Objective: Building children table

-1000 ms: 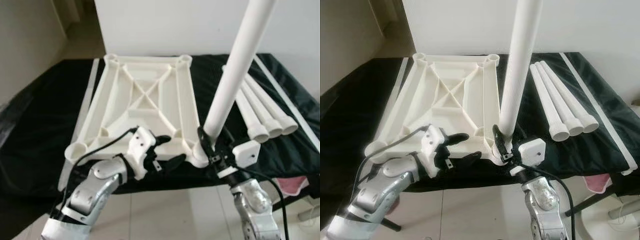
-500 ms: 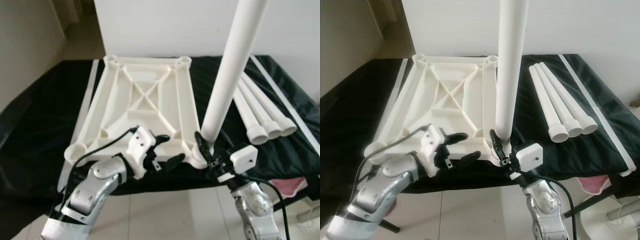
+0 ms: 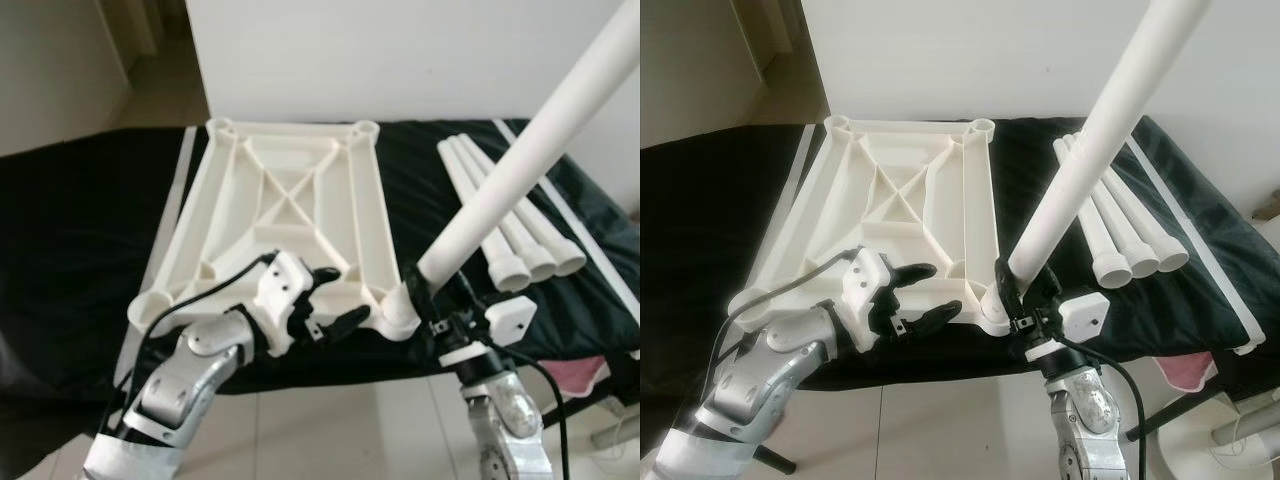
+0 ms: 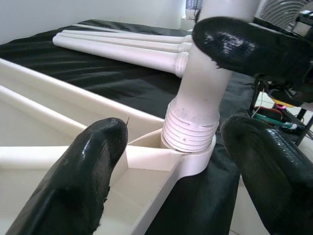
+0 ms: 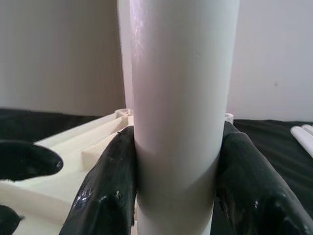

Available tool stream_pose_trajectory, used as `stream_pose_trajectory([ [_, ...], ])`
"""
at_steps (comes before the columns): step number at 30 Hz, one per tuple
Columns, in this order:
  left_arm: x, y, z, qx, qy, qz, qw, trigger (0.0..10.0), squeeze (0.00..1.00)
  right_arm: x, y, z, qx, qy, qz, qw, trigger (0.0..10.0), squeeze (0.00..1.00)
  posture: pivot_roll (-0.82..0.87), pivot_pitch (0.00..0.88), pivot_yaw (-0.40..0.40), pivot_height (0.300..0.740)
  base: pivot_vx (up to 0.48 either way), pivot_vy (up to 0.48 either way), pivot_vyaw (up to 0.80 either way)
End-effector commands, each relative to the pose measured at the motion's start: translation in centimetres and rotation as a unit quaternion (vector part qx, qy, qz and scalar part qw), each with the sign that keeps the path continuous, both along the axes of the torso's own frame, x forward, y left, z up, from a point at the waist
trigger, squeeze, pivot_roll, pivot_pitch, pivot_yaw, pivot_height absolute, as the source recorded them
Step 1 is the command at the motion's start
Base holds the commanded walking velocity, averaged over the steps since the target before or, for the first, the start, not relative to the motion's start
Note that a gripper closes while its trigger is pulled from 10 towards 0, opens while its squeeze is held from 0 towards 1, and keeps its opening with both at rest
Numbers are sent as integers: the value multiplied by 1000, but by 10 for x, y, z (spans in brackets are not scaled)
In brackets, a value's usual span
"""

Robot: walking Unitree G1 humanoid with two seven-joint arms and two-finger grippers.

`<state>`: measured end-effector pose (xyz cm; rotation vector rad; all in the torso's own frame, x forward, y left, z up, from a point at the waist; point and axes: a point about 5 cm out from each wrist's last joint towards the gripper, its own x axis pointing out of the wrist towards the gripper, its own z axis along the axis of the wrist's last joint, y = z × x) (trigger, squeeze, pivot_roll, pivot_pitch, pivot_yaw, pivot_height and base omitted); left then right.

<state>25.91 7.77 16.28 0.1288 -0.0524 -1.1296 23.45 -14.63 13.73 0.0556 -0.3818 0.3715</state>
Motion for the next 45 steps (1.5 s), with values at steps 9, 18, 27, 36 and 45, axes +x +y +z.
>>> stream_pose_trajectory([
  [9,1,-1,0,4,-8,-11,1000,10000,0,-1,9,-29,-100,75,63,990,10000,0,-38,19,-9,740,0,0,0],
  [18,2,0,0,2,-10,-5,1000,10000,0,0,3,-34,-51,105,56,992,10000,0,-36,18,-14,740,0,0,0],
  [27,1,0,0,4,-12,-7,1000,10000,0,12,-1,-31,-32,146,23,988,10000,0,-39,18,-9,740,0,0,0],
  [36,0,0,0,5,-13,-7,1000,10000,0,20,-4,-32,-8,192,5,981,10000,0,-34,24,-13,740,0,0,0],
  [45,0,1,0,5,-14,-5,1000,10000,0,23,-5,-32,10,217,-6,976,10000,0,-33,26,-13,740,0,0,0],
])
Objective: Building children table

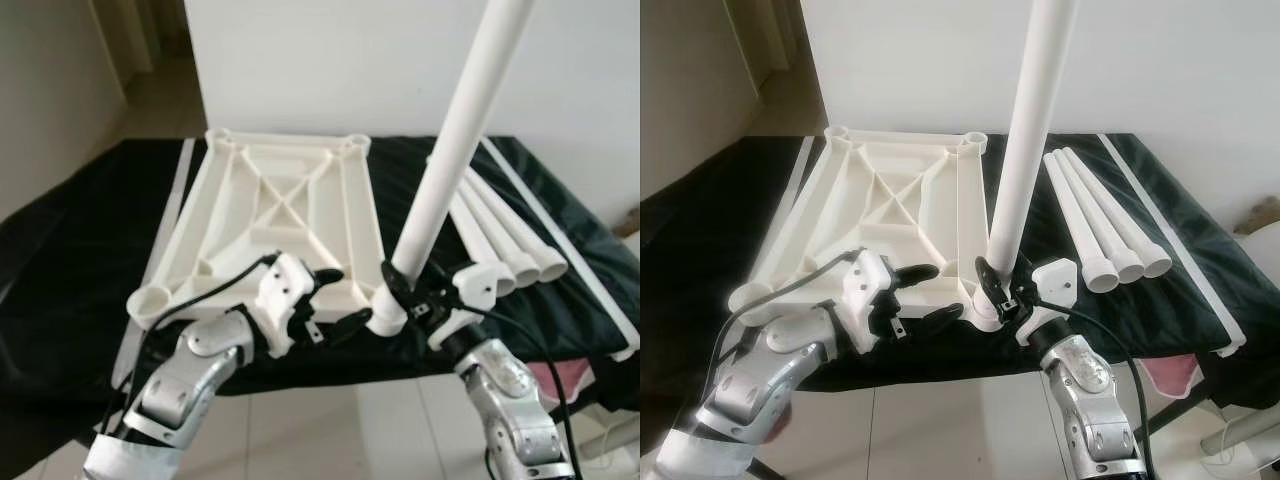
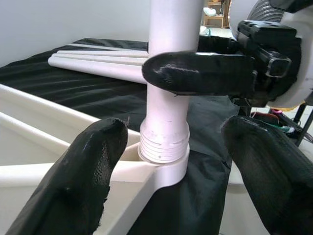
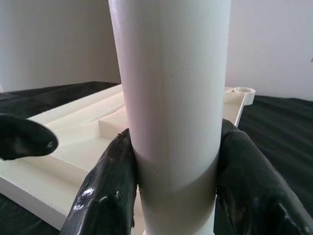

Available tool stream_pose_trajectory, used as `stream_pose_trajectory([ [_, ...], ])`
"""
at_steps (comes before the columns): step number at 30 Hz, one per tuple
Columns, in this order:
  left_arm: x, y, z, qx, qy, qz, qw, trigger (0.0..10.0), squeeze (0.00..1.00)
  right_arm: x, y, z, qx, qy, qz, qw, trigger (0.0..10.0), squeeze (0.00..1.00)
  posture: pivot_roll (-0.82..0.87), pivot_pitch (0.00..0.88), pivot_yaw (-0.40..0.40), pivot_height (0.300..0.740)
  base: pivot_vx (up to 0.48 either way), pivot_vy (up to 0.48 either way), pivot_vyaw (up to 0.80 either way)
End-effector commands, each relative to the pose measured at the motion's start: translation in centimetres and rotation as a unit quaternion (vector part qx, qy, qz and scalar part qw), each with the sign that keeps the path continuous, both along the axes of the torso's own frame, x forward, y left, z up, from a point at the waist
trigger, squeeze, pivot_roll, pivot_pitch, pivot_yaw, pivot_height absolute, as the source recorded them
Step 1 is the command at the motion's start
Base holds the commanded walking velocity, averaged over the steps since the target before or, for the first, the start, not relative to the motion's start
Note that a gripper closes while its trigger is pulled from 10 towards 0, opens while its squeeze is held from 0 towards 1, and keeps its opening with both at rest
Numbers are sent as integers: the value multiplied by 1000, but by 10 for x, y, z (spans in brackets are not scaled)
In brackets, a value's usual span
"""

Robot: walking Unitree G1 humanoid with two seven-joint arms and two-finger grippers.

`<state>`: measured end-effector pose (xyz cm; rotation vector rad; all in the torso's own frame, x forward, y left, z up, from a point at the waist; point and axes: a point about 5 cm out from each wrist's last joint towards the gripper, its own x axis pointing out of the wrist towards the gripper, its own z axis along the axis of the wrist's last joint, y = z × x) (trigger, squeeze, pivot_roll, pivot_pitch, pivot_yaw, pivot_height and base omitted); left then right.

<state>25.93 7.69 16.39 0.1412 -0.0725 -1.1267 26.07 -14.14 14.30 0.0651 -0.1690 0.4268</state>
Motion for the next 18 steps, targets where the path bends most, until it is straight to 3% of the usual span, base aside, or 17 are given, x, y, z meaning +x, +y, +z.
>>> stream_pose_trajectory([
  [1,0,1,-1,5,-2,-5,1000,10000,0,-3,-10,-38,24,120,-41,992,10000,0,-33,26,-13,740,0,0,0],
  [13,-1,1,0,5,-1,-5,1000,10000,0,-3,-9,-46,81,195,-48,976,10000,0,-30,32,-14,740,0,0,0],
  [18,-2,2,0,5,-1,-4,1000,10000,0,-1,-11,-45,83,206,-51,974,10000,0,-29,33,-15,740,0,0,0],
])
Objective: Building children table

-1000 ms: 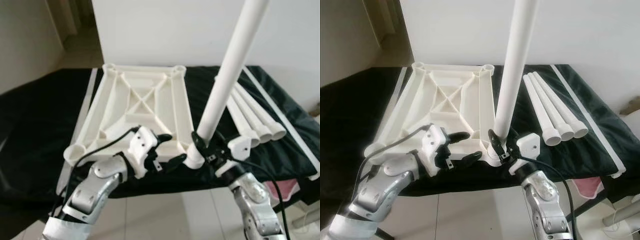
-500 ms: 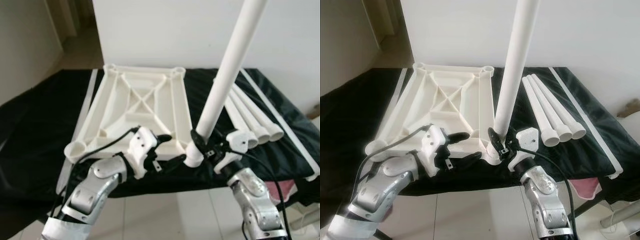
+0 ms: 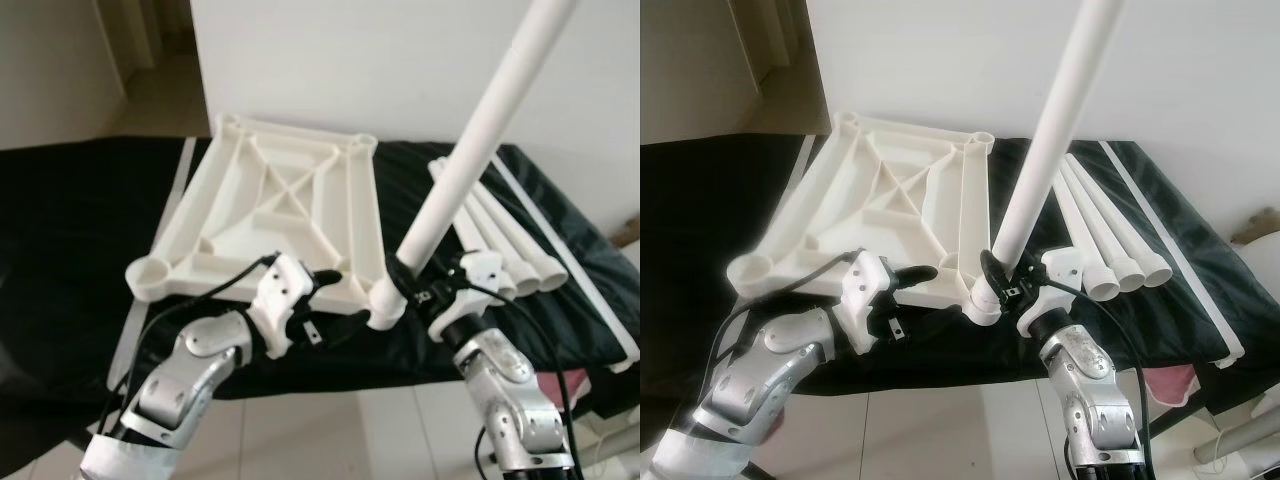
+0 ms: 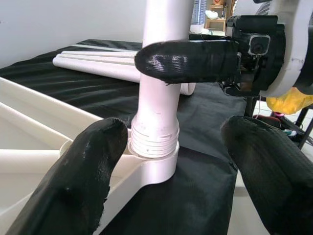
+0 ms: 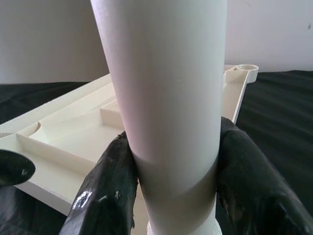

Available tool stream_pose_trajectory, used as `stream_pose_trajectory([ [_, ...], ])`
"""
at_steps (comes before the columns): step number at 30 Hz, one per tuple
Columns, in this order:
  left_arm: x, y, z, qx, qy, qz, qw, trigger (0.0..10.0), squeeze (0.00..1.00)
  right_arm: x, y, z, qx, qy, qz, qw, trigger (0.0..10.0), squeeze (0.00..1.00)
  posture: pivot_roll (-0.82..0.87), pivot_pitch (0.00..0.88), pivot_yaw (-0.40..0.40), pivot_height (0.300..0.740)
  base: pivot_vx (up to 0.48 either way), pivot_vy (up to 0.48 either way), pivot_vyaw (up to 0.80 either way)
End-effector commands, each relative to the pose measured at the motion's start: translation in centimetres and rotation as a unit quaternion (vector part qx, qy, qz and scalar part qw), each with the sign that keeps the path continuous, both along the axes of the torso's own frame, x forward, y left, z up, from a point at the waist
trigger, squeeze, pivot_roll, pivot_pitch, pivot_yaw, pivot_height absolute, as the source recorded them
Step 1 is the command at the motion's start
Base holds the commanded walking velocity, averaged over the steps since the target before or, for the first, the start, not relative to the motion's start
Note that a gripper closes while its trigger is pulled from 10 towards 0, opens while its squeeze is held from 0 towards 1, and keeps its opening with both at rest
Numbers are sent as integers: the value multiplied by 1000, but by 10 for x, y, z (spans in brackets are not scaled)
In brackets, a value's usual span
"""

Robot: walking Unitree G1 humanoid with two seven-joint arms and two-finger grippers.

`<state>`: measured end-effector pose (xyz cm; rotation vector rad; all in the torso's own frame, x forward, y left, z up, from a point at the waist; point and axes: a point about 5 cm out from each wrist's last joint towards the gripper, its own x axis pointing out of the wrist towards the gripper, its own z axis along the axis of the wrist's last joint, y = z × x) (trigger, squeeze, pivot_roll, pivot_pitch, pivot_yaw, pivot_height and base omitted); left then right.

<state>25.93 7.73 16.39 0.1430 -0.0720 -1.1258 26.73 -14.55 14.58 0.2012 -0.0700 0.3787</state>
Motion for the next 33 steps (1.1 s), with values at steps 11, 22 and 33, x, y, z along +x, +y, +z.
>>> stream_pose_trajectory([
  [11,-1,1,0,2,-1,-2,1000,10000,0,-11,-11,-7,-98,-71,-48,991,10000,0,-31,40,-22,740,0,0,0],
  [22,0,0,0,-1,0,3,1000,10000,0,-25,-5,1,-151,-158,-36,975,10000,0,-38,53,-19,740,0,0,0],
  [33,2,0,1,-2,0,2,1000,10000,0,-31,-3,-1,-189,-196,-44,961,10000,0,-43,59,-14,740,0,0,0],
])
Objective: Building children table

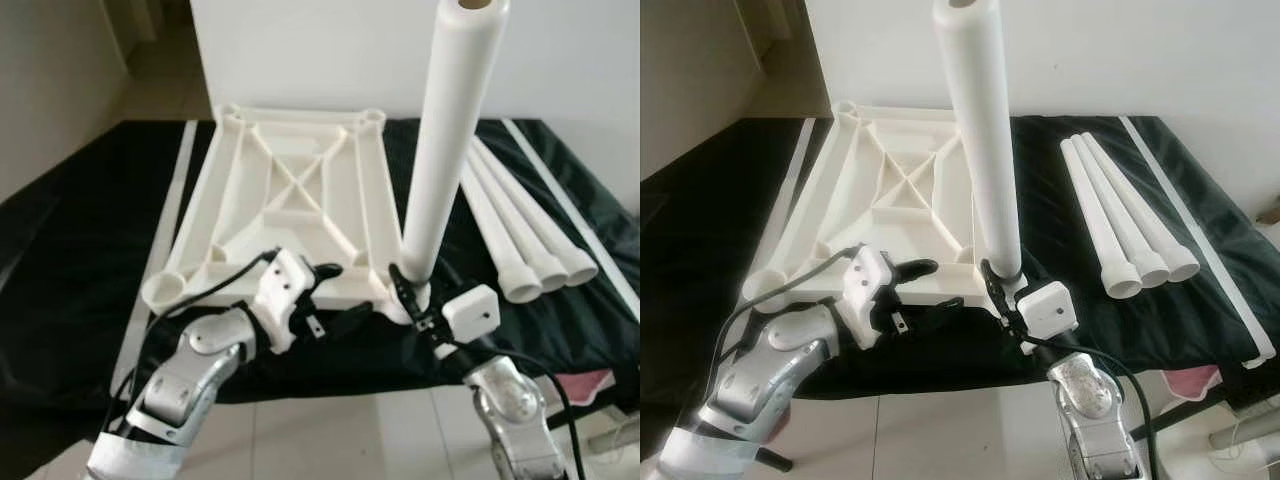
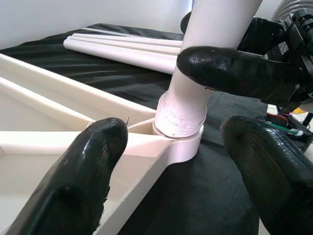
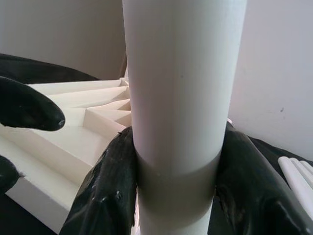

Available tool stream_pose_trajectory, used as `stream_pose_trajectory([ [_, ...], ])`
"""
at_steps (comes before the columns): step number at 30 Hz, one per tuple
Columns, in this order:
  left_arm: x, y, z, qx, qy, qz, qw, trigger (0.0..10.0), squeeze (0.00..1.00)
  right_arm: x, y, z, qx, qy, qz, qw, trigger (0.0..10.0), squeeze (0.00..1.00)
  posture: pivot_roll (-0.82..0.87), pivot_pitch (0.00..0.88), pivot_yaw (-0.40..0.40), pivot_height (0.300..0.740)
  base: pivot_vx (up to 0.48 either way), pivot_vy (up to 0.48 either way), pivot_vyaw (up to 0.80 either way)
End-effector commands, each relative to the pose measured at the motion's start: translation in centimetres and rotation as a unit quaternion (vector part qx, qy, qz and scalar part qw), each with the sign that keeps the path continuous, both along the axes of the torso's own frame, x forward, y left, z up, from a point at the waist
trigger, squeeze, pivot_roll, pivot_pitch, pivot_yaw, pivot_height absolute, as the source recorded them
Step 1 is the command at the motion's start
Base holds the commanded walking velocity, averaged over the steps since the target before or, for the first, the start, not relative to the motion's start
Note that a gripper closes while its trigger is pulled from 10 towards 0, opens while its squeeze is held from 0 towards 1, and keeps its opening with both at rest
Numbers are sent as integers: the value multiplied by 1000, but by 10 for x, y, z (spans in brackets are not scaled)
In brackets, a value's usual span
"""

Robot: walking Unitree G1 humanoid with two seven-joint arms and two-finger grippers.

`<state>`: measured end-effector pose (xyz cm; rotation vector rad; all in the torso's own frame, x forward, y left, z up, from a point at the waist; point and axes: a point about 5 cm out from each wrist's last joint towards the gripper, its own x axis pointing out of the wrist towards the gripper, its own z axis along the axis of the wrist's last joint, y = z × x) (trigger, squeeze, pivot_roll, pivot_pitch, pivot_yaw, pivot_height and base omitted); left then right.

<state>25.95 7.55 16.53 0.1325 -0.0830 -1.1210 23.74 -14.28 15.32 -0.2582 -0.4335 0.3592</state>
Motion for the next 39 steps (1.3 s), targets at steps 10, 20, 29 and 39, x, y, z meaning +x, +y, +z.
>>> stream_pose_trajectory([
  [10,2,1,-1,8,0,0,1000,10000,0,12,-24,2,168,43,-56,983,10000,0,-44,60,-11,740,0,0,0],
  [20,2,1,-1,9,-4,2,1000,10000,0,17,-35,7,235,52,-73,968,10000,0,-42,53,-15,740,0,0,0],
  [29,2,0,-1,11,-5,0,1000,10000,0,21,-36,-3,294,120,-77,945,10000,0,-47,50,-11,740,0,0,0],
  [39,1,0,-2,12,-4,-3,1000,10000,0,33,-36,-9,227,203,-105,947,10000,0,-53,50,-9,740,0,0,0],
])
